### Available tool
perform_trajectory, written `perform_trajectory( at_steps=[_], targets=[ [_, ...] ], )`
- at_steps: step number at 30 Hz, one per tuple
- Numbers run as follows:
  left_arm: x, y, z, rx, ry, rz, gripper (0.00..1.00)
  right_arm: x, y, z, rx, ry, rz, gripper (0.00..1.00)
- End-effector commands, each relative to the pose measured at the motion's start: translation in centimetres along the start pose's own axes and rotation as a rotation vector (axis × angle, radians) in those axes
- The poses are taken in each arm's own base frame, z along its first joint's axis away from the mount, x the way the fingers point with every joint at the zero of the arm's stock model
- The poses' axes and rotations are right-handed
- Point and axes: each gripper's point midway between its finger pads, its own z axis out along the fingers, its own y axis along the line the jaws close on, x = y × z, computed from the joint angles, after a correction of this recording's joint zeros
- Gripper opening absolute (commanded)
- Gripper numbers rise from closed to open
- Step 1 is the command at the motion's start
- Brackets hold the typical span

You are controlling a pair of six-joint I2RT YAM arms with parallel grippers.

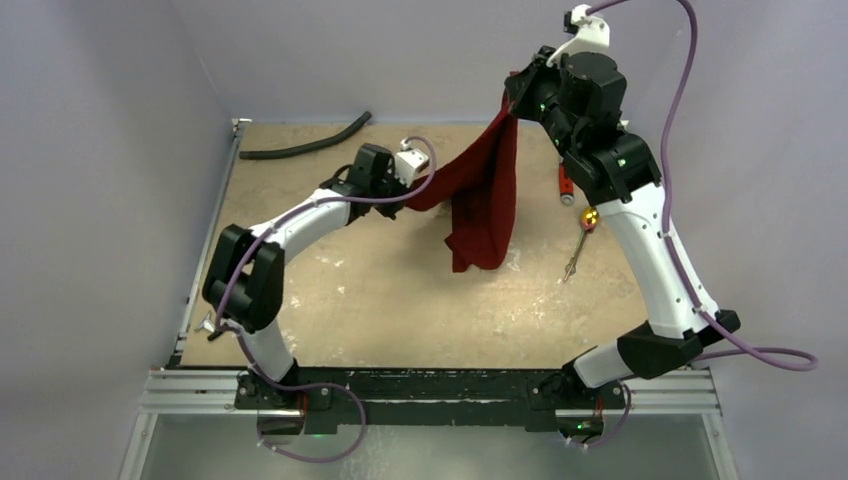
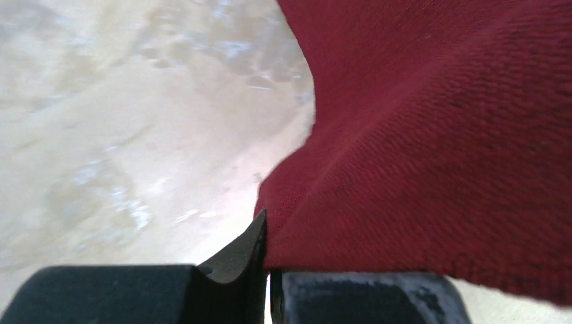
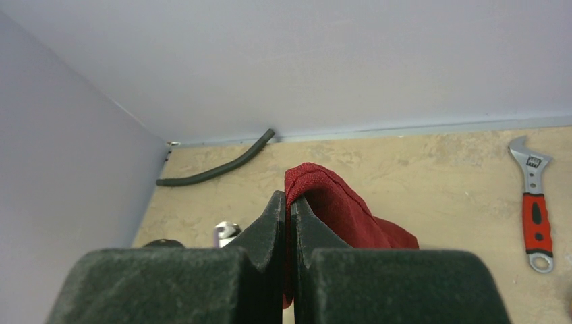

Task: Fold the napkin into a case and place the utensils inside
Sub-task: Flatten out the crumpled napkin at the center of the board.

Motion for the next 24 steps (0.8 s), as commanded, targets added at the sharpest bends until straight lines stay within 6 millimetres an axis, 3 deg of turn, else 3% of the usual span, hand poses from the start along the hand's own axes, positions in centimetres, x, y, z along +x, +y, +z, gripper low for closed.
perform_trajectory(
  at_steps=[1, 4, 7, 11, 13, 15, 17, 19, 21, 24],
  targets=[
    [-6.4, 2.9, -6.1, -0.123, -0.167, 0.141, 0.00, -4.2, 1.5, -2.3, -0.071, -0.102, 0.012, 0.00],
    [-8.6, 6.5, -9.2, -0.265, -0.210, 0.202, 0.00, -4.0, 1.2, -1.7, -0.054, -0.090, -0.001, 0.00],
    [-11.4, 11.0, -12.0, -0.422, -0.253, 0.184, 0.00, -3.6, 1.0, 0.0, -0.043, -0.078, -0.024, 0.00],
    [-15.3, 17.6, -14.8, -0.564, -0.304, 0.039, 0.00, -2.4, 0.3, 5.8, 0.006, -0.057, -0.088, 0.00],
    [-17.9, 19.9, -15.6, -0.624, -0.325, 0.043, 0.00, -3.8, 0.2, 8.0, 0.006, -0.090, -0.091, 0.00],
    [-20.7, 22.1, -16.4, -0.693, -0.367, 0.064, 0.00, -6.5, 0.4, 9.2, -0.029, -0.167, -0.061, 0.00],
    [-24.1, 23.4, -18.4, -0.754, -0.444, 0.089, 0.00, -8.3, 0.8, 9.8, -0.077, -0.234, -0.033, 0.00],
    [-27.8, 23.9, -22.3, -0.834, -0.565, 0.118, 0.00, -10.2, 1.6, 9.4, -0.126, -0.312, -0.008, 0.00],
    [-29.9, 23.7, -25.2, -0.877, -0.656, 0.155, 0.00, -11.2, 2.4, 8.2, -0.168, -0.342, 0.002, 0.00],
    [-31.0, 22.1, -29.0, -0.901, -0.729, 0.240, 0.00, -11.4, 2.1, 6.4, -0.158, -0.336, -0.012, 0.00]
  ],
)
